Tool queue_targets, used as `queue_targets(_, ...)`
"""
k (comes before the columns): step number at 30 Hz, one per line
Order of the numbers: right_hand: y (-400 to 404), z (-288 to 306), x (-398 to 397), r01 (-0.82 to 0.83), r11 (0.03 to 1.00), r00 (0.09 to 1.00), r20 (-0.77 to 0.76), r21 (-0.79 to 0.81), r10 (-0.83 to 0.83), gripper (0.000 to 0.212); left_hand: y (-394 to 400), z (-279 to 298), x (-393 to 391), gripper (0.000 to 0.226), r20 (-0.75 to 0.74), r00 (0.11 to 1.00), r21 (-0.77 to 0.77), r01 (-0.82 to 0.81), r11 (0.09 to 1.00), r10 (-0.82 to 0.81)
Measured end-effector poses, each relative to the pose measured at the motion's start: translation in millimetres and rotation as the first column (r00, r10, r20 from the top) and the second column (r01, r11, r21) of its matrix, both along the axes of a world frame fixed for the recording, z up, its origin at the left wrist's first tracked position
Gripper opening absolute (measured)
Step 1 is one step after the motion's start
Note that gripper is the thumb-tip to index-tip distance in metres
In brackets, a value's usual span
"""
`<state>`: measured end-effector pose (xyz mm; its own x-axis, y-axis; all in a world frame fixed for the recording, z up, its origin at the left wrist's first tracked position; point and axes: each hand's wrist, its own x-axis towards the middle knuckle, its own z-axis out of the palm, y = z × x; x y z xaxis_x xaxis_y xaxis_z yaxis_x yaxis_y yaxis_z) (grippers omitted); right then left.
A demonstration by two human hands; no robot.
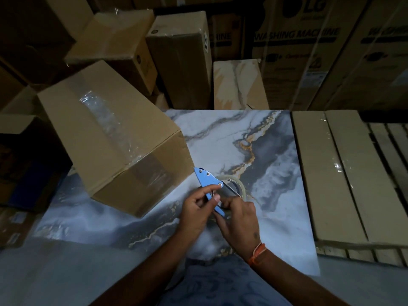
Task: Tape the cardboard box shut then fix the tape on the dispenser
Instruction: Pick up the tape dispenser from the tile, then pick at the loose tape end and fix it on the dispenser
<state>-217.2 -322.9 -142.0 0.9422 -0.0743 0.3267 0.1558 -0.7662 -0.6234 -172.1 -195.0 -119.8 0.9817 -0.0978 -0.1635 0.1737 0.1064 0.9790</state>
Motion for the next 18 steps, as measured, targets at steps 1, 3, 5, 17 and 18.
queue_targets(1, 1, 1, 0, 0.000, 1.000, 1.000, 0.003, -0.007, 0.000, 0.034, 0, 1, 0, 0.038, 0.019, 1.000, 0.010, -0.006, 1.000, 0.006)
queue_targets(3, 0, 4, -2, -0.020, 1.000, 1.000, 0.009, -0.018, 0.020, 0.029, 3, 1, 2, 0.041, 0.064, 0.998, 0.040, -0.012, 0.999, 0.009)
queue_targets(5, -3, 9, -7, -0.091, 0.996, 0.996, 0.024, 0.004, 0.091, 0.026, 9, 2, 5, 0.040, 0.102, 0.995, 0.087, -0.010, 0.996, 0.001)
queue_targets(17, -47, 91, 39, 0.051, 0.925, 0.997, -0.076, 0.377, -0.024, 0.011, 29, 22, 17, 0.031, 0.271, 0.932, 0.224, 0.182, 0.957, -0.240)
queue_targets(18, -52, 96, 46, 0.062, 0.914, 0.989, -0.150, 0.402, -0.001, 0.013, 29, 25, 18, 0.030, 0.282, 0.925, 0.235, 0.192, 0.953, -0.256)
